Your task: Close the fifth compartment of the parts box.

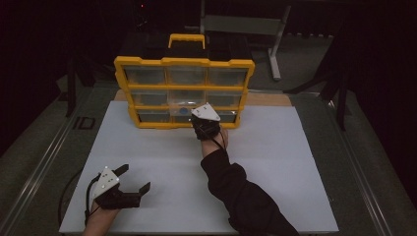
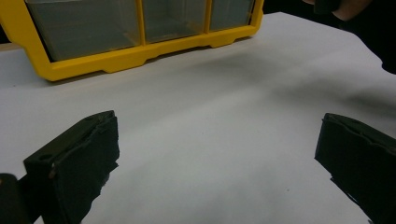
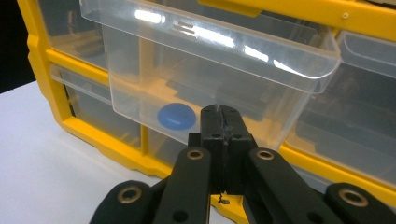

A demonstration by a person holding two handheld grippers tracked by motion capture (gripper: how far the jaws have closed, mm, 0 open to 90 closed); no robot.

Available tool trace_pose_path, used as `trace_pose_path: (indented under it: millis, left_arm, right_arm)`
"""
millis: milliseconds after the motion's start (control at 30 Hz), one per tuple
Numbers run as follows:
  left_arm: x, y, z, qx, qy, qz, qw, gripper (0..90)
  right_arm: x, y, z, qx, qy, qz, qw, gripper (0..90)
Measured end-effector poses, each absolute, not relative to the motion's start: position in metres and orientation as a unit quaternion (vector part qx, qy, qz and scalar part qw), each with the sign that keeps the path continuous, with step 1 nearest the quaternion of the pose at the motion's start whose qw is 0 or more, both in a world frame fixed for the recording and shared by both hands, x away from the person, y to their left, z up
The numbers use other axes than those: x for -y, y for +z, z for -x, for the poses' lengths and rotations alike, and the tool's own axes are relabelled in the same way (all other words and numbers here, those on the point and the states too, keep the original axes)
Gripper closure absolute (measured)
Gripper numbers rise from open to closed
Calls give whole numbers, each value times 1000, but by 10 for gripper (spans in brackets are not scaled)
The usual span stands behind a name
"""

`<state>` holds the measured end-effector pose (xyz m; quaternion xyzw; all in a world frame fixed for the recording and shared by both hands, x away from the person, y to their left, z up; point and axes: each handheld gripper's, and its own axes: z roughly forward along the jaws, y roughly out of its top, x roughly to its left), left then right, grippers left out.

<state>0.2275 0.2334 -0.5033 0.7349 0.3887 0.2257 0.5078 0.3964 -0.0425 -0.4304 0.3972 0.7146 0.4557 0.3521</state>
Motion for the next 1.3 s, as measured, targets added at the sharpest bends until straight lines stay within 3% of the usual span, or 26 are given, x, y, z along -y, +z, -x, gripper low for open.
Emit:
trace_pose_path:
  millis: [1300]
  left_arm:
    - [-233, -504, -228, -387, 225, -736, 508, 0]
  right_arm:
    - [43, -428, -436, -710, 447, -414, 352, 900]
